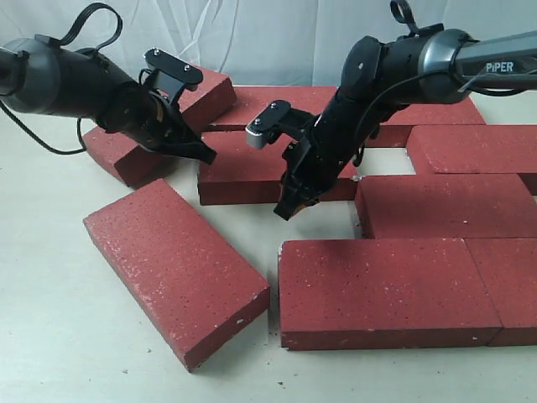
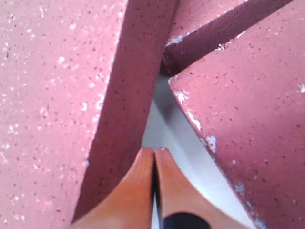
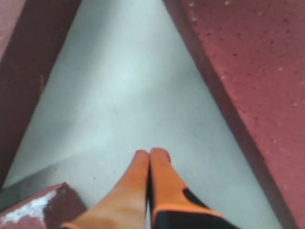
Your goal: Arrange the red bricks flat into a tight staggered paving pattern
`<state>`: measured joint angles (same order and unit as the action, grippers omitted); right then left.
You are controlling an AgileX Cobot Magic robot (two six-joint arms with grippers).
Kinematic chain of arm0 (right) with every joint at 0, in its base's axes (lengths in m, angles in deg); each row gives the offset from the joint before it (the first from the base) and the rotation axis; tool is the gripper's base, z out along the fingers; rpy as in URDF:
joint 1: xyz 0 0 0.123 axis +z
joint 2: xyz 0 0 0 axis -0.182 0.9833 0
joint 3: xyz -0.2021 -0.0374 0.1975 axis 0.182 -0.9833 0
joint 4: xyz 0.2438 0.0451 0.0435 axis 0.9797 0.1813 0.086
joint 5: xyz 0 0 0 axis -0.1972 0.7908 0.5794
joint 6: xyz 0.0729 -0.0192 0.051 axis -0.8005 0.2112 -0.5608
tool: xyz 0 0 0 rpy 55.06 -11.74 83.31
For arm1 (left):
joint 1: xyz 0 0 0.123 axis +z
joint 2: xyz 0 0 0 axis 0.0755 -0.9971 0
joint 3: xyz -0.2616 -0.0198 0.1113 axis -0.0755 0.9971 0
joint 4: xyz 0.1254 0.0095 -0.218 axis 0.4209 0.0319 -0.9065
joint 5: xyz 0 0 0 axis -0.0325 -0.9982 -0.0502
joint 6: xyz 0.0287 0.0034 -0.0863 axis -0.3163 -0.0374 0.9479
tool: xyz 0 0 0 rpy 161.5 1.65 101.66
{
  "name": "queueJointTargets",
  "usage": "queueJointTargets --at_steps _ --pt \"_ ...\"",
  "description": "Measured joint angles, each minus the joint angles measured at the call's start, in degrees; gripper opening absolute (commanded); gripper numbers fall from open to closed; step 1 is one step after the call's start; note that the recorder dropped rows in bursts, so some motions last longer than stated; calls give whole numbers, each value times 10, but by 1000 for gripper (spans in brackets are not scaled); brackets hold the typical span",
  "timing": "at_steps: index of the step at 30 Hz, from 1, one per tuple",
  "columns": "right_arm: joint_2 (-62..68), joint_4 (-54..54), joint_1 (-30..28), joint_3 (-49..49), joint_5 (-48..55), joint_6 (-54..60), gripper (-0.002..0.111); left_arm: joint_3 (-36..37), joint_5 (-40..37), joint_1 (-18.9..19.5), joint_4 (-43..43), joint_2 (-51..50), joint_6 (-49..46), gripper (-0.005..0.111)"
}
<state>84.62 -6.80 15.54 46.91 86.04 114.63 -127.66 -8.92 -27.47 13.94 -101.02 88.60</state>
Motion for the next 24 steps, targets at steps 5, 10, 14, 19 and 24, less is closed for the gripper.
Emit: queueJointTargets --at_steps 5,10,14,19,24 --pt "11 0 0 0 -85 1 -1 0 15 0 -4 -21 -1 0" --pt "19 0 0 0 -132 -2 -1 0 26 0 -4 -25 -1 0" --pt "19 0 0 0 -149 -18 -1 0 27 0 -4 -25 -1 0" --pt "19 0 0 0 -136 -22 -1 0 27 0 -4 -25 -1 0" --pt "17 -1 0 9 -80 -23 -1 0 27 0 -4 -25 -1 0"
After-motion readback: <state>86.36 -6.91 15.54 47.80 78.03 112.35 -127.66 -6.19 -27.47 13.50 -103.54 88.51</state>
